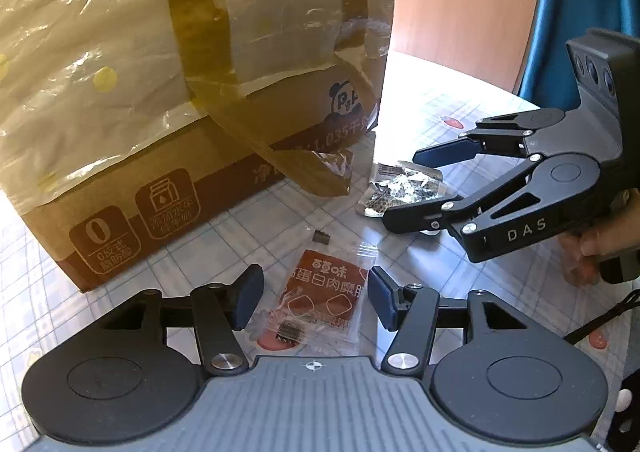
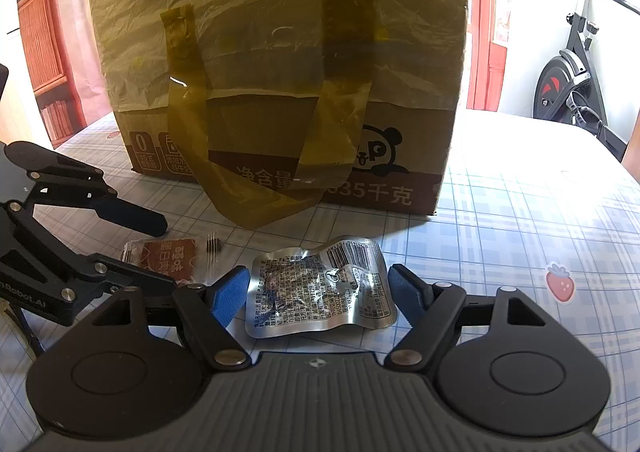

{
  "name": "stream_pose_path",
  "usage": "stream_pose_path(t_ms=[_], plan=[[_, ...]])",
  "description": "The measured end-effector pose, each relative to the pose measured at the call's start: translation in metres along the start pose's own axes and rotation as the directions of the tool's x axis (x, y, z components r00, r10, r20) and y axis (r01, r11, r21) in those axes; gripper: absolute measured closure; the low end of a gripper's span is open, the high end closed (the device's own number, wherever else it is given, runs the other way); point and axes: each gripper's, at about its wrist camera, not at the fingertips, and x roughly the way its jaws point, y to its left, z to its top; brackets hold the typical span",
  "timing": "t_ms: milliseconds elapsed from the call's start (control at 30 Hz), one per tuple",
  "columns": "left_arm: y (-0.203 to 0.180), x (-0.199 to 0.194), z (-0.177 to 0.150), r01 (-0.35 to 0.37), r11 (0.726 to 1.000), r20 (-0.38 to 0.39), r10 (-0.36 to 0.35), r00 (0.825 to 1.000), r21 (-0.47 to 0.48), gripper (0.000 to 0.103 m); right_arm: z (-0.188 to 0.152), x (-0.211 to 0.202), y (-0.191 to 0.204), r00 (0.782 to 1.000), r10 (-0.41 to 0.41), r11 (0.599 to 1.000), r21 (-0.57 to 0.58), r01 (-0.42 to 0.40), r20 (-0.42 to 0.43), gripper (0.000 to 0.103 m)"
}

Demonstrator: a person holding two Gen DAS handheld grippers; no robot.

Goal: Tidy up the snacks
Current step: 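Grasp the red meat packet with the left gripper while the right grasps the foil packet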

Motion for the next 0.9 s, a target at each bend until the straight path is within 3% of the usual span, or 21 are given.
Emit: stream_pose_path(t_ms=[67,167,400,467,900], plan=[[0.000,-0.003,-0.002,-0.023,0.999,0.008,0.023,1.000,-0.028,0.057,0.000,0.000,0.000,1.000,0.000,1.000,0.000,0.000,0.000,0.025],[0.004,-0.009,-0.007,-0.009,0.995,0.027,0.012,1.000,-0.103,0.062,0.000,0.000,0.000,1.000,0.000,1.000,-0.001,0.000,0.000,0.025],[0.004,-0.025,-0.020,-0.064,0.966,0.065,0.083,0.994,-0.252,0.064,-0.001,-0.001,0.000,1.000,-0.011,1.000,0.006,0.011,0.007,0.030],[0.002,-0.032,-0.022,-0.069,0.959,0.083,0.095,0.992,-0.276,0.064,-0.002,-0.002,0.000,1.000,-0.013,1.000,0.011,0.013,0.013,0.041],[0.012,-0.076,-0.012,-0.099,0.930,0.177,0.171,0.969,-0.353,0.064,0.005,-0.008,0.012,1.000,0.003,0.998,-0.055,-0.003,-0.001,0.052]])
